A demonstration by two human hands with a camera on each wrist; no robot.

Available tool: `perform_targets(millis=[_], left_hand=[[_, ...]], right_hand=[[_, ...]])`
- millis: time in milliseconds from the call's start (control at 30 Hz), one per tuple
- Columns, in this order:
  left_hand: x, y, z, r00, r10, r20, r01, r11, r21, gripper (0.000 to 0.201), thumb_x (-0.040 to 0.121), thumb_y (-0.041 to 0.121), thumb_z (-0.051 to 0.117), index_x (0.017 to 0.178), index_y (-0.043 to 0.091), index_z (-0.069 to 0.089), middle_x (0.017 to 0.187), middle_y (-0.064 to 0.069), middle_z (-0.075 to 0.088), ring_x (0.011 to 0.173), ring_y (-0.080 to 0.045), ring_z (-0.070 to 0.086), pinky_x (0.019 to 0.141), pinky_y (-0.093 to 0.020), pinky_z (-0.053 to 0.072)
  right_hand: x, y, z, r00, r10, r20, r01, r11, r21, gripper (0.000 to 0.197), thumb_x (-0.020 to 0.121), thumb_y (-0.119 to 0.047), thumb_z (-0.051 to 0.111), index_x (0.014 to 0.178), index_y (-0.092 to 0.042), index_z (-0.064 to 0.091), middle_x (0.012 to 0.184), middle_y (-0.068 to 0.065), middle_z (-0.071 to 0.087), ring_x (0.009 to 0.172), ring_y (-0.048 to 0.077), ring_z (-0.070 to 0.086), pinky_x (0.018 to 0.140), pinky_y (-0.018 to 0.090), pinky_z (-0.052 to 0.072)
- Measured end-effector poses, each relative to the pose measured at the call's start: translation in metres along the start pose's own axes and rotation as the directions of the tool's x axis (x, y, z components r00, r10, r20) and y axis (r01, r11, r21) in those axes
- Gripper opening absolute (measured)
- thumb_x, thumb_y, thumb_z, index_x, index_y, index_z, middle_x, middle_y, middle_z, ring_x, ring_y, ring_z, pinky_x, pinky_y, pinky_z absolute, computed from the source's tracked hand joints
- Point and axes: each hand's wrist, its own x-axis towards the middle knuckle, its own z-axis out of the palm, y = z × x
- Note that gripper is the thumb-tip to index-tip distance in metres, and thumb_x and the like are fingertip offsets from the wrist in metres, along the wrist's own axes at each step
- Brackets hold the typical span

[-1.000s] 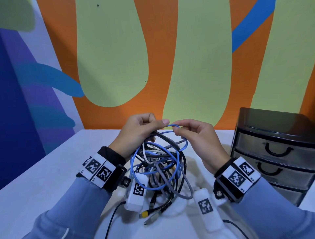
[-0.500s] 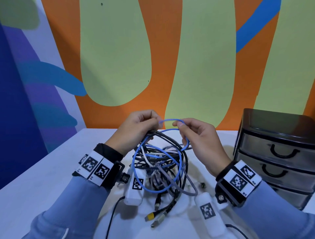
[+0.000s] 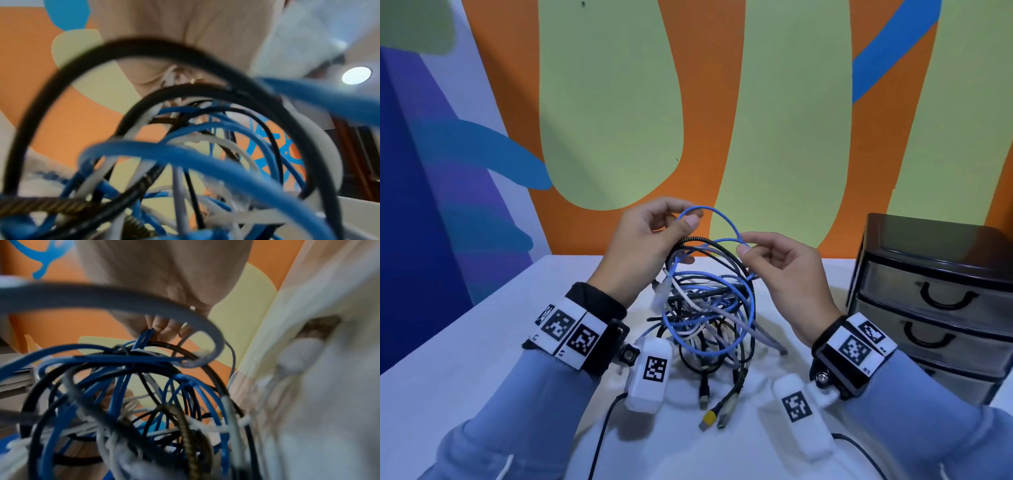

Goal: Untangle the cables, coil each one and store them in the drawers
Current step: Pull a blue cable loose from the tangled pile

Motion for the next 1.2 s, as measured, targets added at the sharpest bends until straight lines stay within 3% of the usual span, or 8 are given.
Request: perform_targets(millis=[133,267,400,600,700,833,967,1200], left_hand=[[-0.001,0.0,-0.008,0.977,0.202,-0.076,-0.185,0.965,0.187,0.016,0.104,0.021,0.068,0.114,0.017,0.08,0.07,0.014,0.057,0.063,-0.012,0.044,0.059,-0.038,0.051],[0.0,0.0,-0.015,0.905,0.403,-0.137,-0.337,0.875,0.348,0.02,0.103,0.024,0.07,0.12,0.022,0.08,0.086,-0.018,0.06,0.069,-0.025,0.056,0.057,-0.04,0.059],[0.001,-0.002,-0.025,0.812,0.576,-0.095,-0.414,0.683,0.602,0.023,0.104,0.026,0.069,0.123,0.022,0.079,0.078,-0.012,0.046,0.07,-0.026,0.049,0.06,-0.044,0.05],[-0.001,-0.006,-0.003,0.971,0.111,-0.214,-0.095,0.992,0.081,0.027,0.109,0.032,0.058,0.101,0.009,0.069,0.08,-0.008,0.069,0.064,-0.016,0.066,0.068,-0.038,0.063],[-0.003,-0.001,0.003,0.976,-0.043,-0.215,-0.008,0.973,-0.232,0.027,0.108,0.033,0.057,0.106,0.008,0.068,0.067,-0.004,0.055,0.055,-0.016,0.05,0.051,-0.027,0.051],[-0.003,0.003,-0.001,0.955,0.095,-0.28,-0.136,0.982,-0.132,0.031,0.108,0.033,0.059,0.11,0.006,0.073,0.064,-0.011,0.022,0.057,-0.023,0.021,0.051,-0.033,0.021],[-0.004,0.015,-0.012,0.94,0.244,-0.239,-0.245,0.969,0.024,0.025,0.105,0.033,0.064,0.109,0.014,0.08,0.057,-0.001,0.03,0.052,-0.018,0.026,0.05,-0.027,0.025],[-0.003,0.006,-0.025,0.988,-0.119,0.099,0.128,0.988,-0.087,0.026,0.106,0.02,0.06,0.124,0.012,0.076,0.076,-0.005,0.05,0.068,-0.015,0.051,0.055,-0.021,0.05]], right_hand=[[-0.001,-0.005,-0.003,0.999,0.018,0.035,-0.017,0.999,-0.03,0.007,0.093,-0.022,0.079,0.1,-0.021,0.08,0.069,0.003,0.059,0.055,0.017,0.046,0.057,0.024,0.042],[-0.002,-0.007,-0.002,0.996,0.014,0.087,-0.016,1.0,0.014,0.012,0.092,-0.023,0.079,0.103,-0.022,0.083,0.073,0.004,0.057,0.064,0.019,0.049,0.061,0.026,0.043],[-0.003,-0.007,0.001,0.99,0.049,0.129,-0.061,0.994,0.091,0.014,0.093,-0.02,0.077,0.107,-0.018,0.082,0.084,0.005,0.071,0.073,0.015,0.065,0.075,0.041,0.056],[-0.003,-0.012,0.002,0.976,0.106,0.19,-0.138,0.976,0.167,0.024,0.099,-0.002,0.064,0.116,-0.012,0.079,0.081,0.0,0.065,0.07,0.011,0.054,0.077,0.033,0.051],[-0.004,-0.013,0.001,0.968,0.143,0.207,-0.184,0.964,0.193,0.027,0.1,-0.001,0.061,0.113,-0.014,0.081,0.083,0.011,0.055,0.072,0.017,0.05,0.074,0.028,0.054],[-0.005,-0.015,0.002,0.938,0.173,0.3,-0.244,0.945,0.217,0.028,0.101,-0.003,0.06,0.113,-0.016,0.082,0.076,0.007,0.046,0.071,0.019,0.041,0.07,0.026,0.046],[-0.009,-0.022,0.007,0.931,0.16,0.327,-0.236,0.95,0.206,0.029,0.103,-0.002,0.057,0.111,-0.016,0.081,0.067,-0.004,0.041,0.057,0.007,0.041,0.064,0.022,0.052],[-0.004,-0.017,0.007,0.996,0.077,0.052,-0.081,0.994,0.075,0.029,0.111,-0.02,0.05,0.107,-0.035,0.075,0.079,0.009,0.032,0.064,0.018,0.035,0.064,0.039,0.044]])
